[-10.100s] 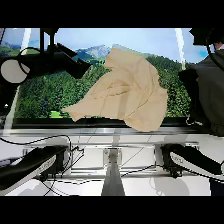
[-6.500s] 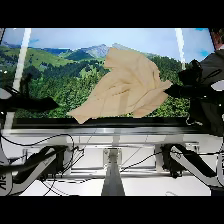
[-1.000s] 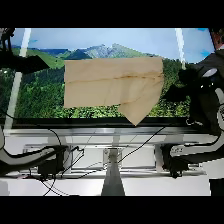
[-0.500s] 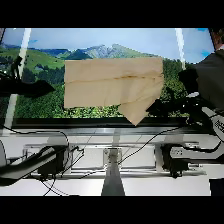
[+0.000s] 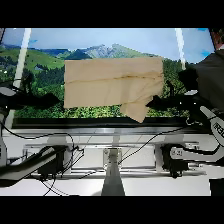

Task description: Fold the clothes and pants, and hang the long-sleeved shirts on hangers.

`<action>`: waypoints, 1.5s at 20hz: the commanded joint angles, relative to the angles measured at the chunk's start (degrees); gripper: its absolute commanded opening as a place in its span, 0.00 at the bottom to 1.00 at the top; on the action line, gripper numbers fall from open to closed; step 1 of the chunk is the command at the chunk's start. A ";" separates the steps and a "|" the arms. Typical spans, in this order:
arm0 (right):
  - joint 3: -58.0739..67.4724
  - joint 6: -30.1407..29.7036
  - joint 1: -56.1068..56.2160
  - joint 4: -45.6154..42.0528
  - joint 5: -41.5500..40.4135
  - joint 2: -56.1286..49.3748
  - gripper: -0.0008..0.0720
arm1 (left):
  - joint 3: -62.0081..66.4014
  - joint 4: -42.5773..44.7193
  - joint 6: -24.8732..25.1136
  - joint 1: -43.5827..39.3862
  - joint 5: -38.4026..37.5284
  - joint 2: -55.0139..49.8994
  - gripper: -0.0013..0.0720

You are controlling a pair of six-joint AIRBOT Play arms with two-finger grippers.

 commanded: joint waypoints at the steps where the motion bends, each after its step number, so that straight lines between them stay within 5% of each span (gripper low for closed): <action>1: 0.33 -0.42 0.15 1.20 0.90 1.07 0.03 | -4.48 0.02 0.09 0.07 3.52 0.04 0.58; 9: 0.35 -0.37 0.15 1.25 1.07 1.07 0.03 | -8.07 -10.21 7.28 0.04 8.52 -5.99 0.58; 11: 0.35 -0.37 0.15 1.27 1.14 1.07 0.03 | -8.04 -15.08 12.26 0.07 8.57 -9.40 0.57; 14: 0.92 -0.83 0.13 1.60 2.54 1.09 0.03 | -7.89 -20.98 17.07 0.07 7.82 -11.06 0.09; 18: 4.09 -3.56 0.13 1.60 5.01 5.38 0.03 | -2.97 -21.03 24.20 0.28 -1.99 -9.53 0.04; 25: 2.10 6.56 0.15 -9.07 5.11 27.02 0.03 | -2.80 -19.96 21.53 6.03 -12.04 6.01 0.04; 30: 1.53 12.11 0.81 -4.24 1.77 34.75 0.03 | -4.68 -21.70 16.98 6.32 -9.31 14.49 0.04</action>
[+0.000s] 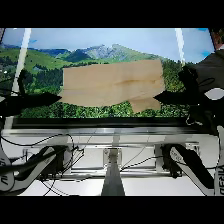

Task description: Fold the clothes and pants, and hang the long-sleeved shirts on hangers.

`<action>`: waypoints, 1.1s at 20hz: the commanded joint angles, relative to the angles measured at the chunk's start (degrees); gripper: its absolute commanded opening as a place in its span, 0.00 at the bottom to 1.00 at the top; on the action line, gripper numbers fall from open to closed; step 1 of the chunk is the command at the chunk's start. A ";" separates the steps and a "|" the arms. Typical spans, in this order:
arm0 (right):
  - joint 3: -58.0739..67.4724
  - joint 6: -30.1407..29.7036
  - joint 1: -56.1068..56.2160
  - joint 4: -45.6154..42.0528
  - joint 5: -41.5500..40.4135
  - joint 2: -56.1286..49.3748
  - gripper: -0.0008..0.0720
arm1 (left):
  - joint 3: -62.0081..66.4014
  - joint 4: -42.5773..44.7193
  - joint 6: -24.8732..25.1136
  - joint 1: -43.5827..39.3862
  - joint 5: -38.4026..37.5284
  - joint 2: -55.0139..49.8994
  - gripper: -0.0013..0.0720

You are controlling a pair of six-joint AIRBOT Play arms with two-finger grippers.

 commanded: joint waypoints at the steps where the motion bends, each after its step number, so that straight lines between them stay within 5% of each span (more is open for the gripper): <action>1: -0.28 3.98 2.08 3.80 -9.51 3.63 0.03 | -0.61 -2.89 -2.54 -0.28 4.66 4.02 0.04; 7: 2.62 12.22 14.91 6.19 -41.66 -9.97 0.03 | -0.66 -14.05 -4.37 -11.02 29.18 -2.82 0.04; 10: 11.41 13.33 17.29 6.10 -46.14 -20.72 0.03 | -0.66 -15.08 -4.42 -16.81 45.20 -5.79 0.04; 16: 28.15 13.27 17.46 5.53 -50.90 -38.03 0.04 | 0.72 -26.05 -4.37 -22.05 64.13 -11.02 0.08; 17: 28.41 13.27 17.46 5.57 -52.17 -39.15 0.18 | 1.51 -26.05 -4.37 -22.45 63.95 -12.70 0.52; 18: 28.39 13.27 17.44 5.33 -52.19 -39.76 0.52 | 1.92 -26.23 -4.57 -22.77 63.30 -14.10 0.98; 19: 28.35 13.27 17.44 4.68 -51.89 -39.93 0.82 | 1.90 -25.92 -4.33 -22.91 63.28 -14.97 0.99; 20: 28.39 13.27 17.44 3.69 -51.49 -39.91 0.97 | 1.90 -24.55 -4.37 -22.88 63.28 -15.45 0.99; 22: 28.41 13.27 17.44 3.37 -49.27 -39.91 0.95 | 1.90 -21.11 -4.37 -22.05 63.12 -15.37 0.99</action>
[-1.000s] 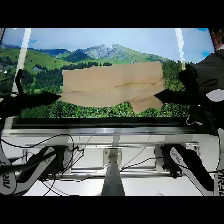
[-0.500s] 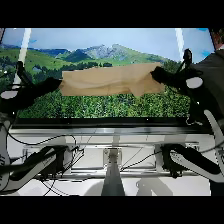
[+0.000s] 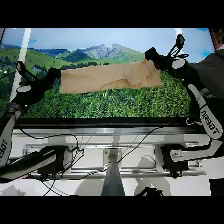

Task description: Fold the clothes and pants, and hang the long-sleeved shirts on hangers.

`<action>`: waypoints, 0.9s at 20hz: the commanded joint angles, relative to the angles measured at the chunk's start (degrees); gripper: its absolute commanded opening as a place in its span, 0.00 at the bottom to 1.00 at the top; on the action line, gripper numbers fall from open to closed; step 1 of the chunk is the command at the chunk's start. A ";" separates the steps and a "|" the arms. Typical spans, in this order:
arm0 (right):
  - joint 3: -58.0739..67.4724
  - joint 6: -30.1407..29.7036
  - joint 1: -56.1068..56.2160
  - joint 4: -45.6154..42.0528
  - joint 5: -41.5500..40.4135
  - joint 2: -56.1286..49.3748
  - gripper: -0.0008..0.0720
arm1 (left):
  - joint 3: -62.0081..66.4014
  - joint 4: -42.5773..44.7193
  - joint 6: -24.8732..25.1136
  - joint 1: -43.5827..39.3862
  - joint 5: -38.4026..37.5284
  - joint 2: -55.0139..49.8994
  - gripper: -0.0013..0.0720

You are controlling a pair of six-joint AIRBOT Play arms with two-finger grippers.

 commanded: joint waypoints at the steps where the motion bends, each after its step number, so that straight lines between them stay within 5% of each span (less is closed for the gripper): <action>1: 0.96 0.07 0.11 -1.92 2.12 -1.36 0.95 | 0.31 4.55 0.00 0.98 0.39 -1.27 0.99; 9: 0.96 0.07 -0.17 -6.99 9.49 -1.36 0.95 | 4.59 11.23 -0.42 15.50 -25.16 -8.07 0.96; 14: 0.96 0.07 -0.17 -6.99 9.60 -1.36 0.95 | 21.33 16.50 -1.07 14.84 -44.94 -24.57 0.96; 18: 1.03 -1.01 0.07 -7.02 12.68 -1.36 0.95 | 29.92 19.54 -1.07 12.09 -51.28 -33.51 0.96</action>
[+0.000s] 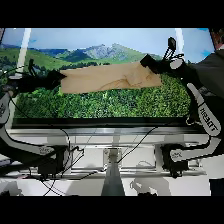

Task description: Fold the clothes and pants, and hang the long-sleeved shirts on hangers.

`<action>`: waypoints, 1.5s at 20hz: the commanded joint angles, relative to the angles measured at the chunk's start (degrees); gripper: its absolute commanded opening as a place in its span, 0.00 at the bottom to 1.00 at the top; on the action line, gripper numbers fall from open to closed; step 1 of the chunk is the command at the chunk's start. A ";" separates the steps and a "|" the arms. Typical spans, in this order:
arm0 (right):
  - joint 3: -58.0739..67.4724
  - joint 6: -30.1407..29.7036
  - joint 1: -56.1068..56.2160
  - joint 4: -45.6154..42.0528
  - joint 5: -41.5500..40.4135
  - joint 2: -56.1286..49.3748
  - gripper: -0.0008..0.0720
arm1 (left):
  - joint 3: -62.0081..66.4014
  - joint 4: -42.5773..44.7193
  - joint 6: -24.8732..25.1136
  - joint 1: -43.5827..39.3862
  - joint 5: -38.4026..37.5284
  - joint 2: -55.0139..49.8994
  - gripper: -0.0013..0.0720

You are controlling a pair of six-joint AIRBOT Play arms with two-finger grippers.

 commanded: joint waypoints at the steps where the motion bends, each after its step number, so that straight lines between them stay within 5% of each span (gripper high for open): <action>1: 0.11 -2.23 0.28 -0.13 3.85 0.00 0.95 | 6.99 4.83 0.00 -2.40 -7.48 -6.80 0.89; 3: 0.33 -5.22 0.90 -0.15 6.10 0.00 0.95 | 8.48 9.81 0.17 -4.87 -7.76 -6.51 0.87; 4: 0.79 -6.80 1.62 -0.55 6.97 0.00 0.88 | 9.66 13.51 0.17 -6.34 -8.76 -6.27 0.70; 6: 1.88 -8.70 3.72 -0.94 6.91 0.00 0.43 | 12.39 19.89 0.15 -9.27 -11.28 -5.53 0.30; 7: 2.45 -8.79 4.90 -1.01 6.05 0.00 0.35 | 13.57 21.20 0.13 -10.67 -12.66 -4.90 0.15; 8: 3.04 -8.76 6.25 -1.01 4.74 0.00 0.10 | 14.36 21.18 0.13 -11.87 -13.57 -4.07 0.04; 9: 3.52 -8.61 7.52 -0.98 3.45 -0.04 0.03 | 14.97 21.20 -0.02 -13.09 -14.10 -2.97 0.04; 14: 7.23 -7.52 13.40 -0.92 4.46 -2.34 0.03 | 15.82 21.27 -0.11 -17.86 -16.11 6.95 0.04; 22: 15.41 0.20 29.51 -0.46 9.79 -12.17 0.03 | 15.82 20.92 -7.13 -18.93 -19.21 26.29 0.04; 26: 19.43 0.22 35.50 -0.74 8.37 -13.79 0.03 | 15.80 20.85 -7.13 -18.97 -19.23 27.58 0.04; 30: 21.62 0.15 32.13 -8.72 15.34 -12.87 0.03 | 15.74 13.99 -7.13 -20.57 -17.42 25.38 0.04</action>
